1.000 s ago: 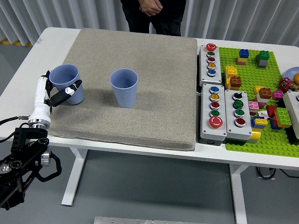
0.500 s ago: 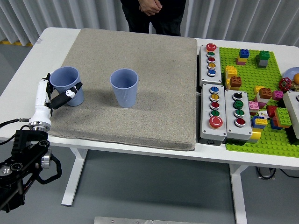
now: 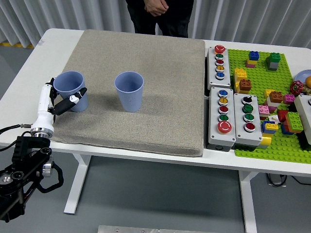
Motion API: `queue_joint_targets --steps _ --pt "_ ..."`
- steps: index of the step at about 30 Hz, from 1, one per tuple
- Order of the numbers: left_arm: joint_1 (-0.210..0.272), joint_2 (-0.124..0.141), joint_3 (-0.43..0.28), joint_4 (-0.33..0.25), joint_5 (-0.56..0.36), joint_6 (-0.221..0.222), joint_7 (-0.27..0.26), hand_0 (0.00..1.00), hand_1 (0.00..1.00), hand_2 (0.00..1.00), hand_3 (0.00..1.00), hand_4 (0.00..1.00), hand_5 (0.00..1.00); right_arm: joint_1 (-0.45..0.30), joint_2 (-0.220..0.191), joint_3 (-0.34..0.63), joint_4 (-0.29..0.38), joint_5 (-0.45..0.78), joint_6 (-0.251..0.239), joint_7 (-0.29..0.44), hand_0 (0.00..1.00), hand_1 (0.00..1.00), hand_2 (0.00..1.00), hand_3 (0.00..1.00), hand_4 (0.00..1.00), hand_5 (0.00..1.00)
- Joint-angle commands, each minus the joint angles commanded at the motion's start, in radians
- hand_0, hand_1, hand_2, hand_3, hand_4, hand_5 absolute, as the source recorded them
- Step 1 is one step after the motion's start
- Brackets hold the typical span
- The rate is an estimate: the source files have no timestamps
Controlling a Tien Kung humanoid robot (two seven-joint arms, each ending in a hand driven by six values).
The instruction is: Pick cup pour cup place
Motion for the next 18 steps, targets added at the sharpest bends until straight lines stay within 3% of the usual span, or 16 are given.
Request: queue_joint_targets --steps 1,2,7,8,13,14,18 --pt "0.002 0.0 -0.001 0.0 0.008 -0.007 0.003 0.691 0.683 0.747 0.844 0.962 0.357 0.0 0.0 0.0 0.0 -0.001 0.0 0.0 0.722 0.693 0.745 0.702 0.327 0.272" --pt "0.002 0.0 -0.002 -0.001 0.011 -0.009 0.004 0.715 0.715 0.834 0.947 0.97 0.375 -0.001 0.0 0.001 0.0 -0.001 0.0 0.0 0.723 0.693 0.745 0.702 0.327 0.273" --pt "0.01 0.0 -0.013 -0.005 0.035 -0.025 0.012 0.715 0.715 0.834 0.947 0.97 0.375 -0.004 0.0 0.001 0.0 -0.004 0.001 -0.001 0.723 0.693 0.745 0.702 0.327 0.273" --pt "0.012 0.0 -0.016 -0.006 0.038 -0.026 0.013 0.756 0.755 0.927 0.998 0.998 0.459 -0.005 0.0 0.001 0.0 -0.004 0.001 -0.001 0.724 0.693 0.745 0.703 0.327 0.273" --pt "0.019 0.0 -0.026 -0.013 0.049 -0.031 0.015 0.756 0.755 0.927 0.998 0.998 0.459 -0.007 0.0 0.001 0.0 -0.005 0.001 -0.001 0.724 0.693 0.745 0.703 0.327 0.273" --pt "0.02 -0.001 -0.029 -0.015 0.051 -0.032 0.016 0.783 0.8 0.979 0.998 0.998 0.521 -0.007 0.0 0.001 0.0 -0.005 0.001 -0.001 0.723 0.693 0.745 0.703 0.326 0.271" --pt "0.029 -0.003 -0.047 -0.028 0.08 -0.039 0.023 0.783 0.8 0.979 0.998 0.998 0.521 -0.004 0.0 0.002 0.0 -0.005 0.001 -0.001 0.723 0.693 0.745 0.703 0.326 0.271"
